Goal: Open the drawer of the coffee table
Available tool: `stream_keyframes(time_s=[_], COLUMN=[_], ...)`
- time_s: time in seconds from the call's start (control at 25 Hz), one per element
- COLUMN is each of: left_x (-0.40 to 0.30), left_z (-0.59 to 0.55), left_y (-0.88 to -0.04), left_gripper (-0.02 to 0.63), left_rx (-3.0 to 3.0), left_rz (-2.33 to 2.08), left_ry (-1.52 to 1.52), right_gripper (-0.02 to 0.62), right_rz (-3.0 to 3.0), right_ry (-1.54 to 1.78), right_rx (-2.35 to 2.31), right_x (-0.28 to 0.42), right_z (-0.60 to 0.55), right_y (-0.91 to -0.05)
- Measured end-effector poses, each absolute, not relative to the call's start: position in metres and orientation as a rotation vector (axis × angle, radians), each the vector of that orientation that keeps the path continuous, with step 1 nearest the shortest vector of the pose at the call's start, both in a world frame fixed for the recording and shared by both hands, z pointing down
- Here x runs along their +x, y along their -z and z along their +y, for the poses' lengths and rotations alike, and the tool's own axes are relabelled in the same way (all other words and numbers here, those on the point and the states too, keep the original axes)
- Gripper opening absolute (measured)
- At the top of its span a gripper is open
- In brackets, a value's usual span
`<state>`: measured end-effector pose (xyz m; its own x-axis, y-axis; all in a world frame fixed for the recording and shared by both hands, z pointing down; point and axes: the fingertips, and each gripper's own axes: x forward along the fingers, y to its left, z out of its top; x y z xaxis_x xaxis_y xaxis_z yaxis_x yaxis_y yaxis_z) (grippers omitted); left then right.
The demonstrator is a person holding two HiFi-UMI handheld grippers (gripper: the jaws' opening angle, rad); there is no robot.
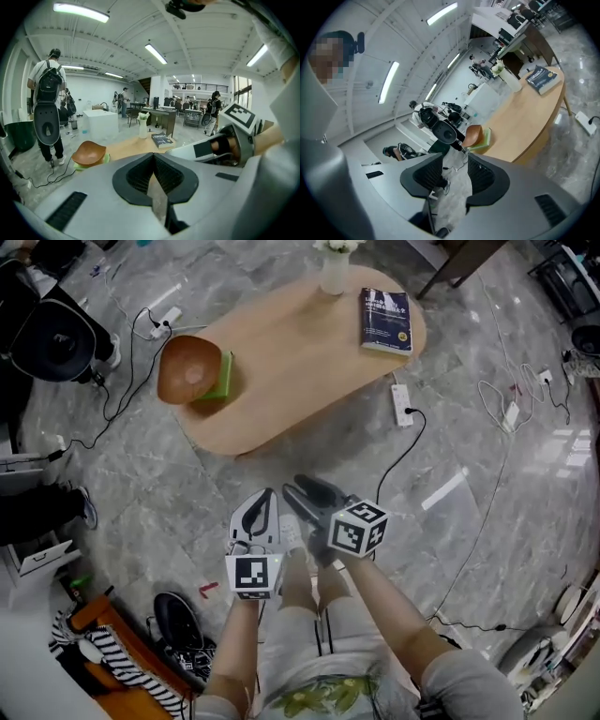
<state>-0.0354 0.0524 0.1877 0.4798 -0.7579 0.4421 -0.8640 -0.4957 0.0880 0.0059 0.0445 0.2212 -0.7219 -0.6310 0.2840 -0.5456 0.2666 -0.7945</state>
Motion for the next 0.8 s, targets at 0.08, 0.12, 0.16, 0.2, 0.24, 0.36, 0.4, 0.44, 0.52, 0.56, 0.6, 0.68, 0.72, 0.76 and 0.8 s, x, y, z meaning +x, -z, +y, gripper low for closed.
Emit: stream_keyframes(time_s=[0.08, 0.12, 0.16, 0.2, 0.24, 0.36, 0.4, 0.44, 0.52, 0.56, 0.6, 0.68, 0.72, 0.76, 0.8], left_x=[-0.034, -0.033, -0.033, -0.034, -0.035, -0.041, -0.042, -0.043, -0.043, -0.042, -0.041, -0.038, -0.037, -0.038, -0.038], left_z=[0.047, 0.045, 0.042, 0.04, 0.039, 0.032, 0.029, 0.028, 0.027, 0.025, 0.023, 0.02, 0.019, 0.017, 0.015], left_y=[-0.206, -0.215, -0.225, -0.234, -0.244, -0.274, -0.284, -0.294, -0.315, -0.325, -0.335, -0.353, -0.361, -0.37, -0.379], left_gripper=[0.011, 0.011, 0.011, 0.011, 0.011, 0.011, 0.011, 0.011, 0.011, 0.011, 0.011, 0.011, 0.011, 0.011, 0.011], left_rx=[2.44, 2.44, 2.438, 2.434, 2.429, 2.408, 2.403, 2.399, 2.393, 2.391, 2.391, 2.39, 2.383, 2.371, 2.362], left_rz=[-1.351, -1.344, -1.341, -1.34, -1.342, -1.366, -1.374, -1.379, -1.379, -1.375, -1.369, -1.355, -1.351, -1.35, -1.351], left_ry=[-0.516, -0.522, -0.526, -0.526, -0.519, -0.495, -0.494, -0.494, -0.496, -0.5, -0.507, -0.527, -0.531, -0.523, -0.51], right_gripper=[0.149, 0.154, 0.158, 0.161, 0.163, 0.164, 0.167, 0.17, 0.172, 0.172, 0.172, 0.172, 0.17, 0.17, 0.17], right_rz=[2.383, 2.369, 2.358, 2.346, 2.331, 2.281, 2.265, 2.251, 2.225, 2.215, 2.207, 2.179, 2.154, 2.127, 2.107], right_ry=[1.507, 1.526, 1.543, 1.558, 1.57, 1.593, 1.603, 1.615, 1.636, 1.641, 1.644, 1.67, 1.693, 1.717, 1.735], right_rx=[-1.087, -1.068, -1.052, -1.04, -1.031, -1.016, -1.016, -1.017, -1.026, -1.031, -1.032, -1.007, -0.985, -0.964, -0.95], right_x=[0.003, 0.002, 0.001, -0.001, -0.001, -0.002, -0.002, -0.001, -0.001, 0.0, 0.001, 0.001, 0.0, -0.001, -0.003], right_z=[0.04, 0.037, 0.035, 0.033, 0.031, 0.022, 0.019, 0.016, 0.012, 0.009, 0.006, 0.002, 0.001, 0.0, -0.002], right_y=[-0.241, -0.251, -0.262, -0.273, -0.283, -0.315, -0.327, -0.339, -0.364, -0.377, -0.389, -0.414, -0.426, -0.438, -0.449])
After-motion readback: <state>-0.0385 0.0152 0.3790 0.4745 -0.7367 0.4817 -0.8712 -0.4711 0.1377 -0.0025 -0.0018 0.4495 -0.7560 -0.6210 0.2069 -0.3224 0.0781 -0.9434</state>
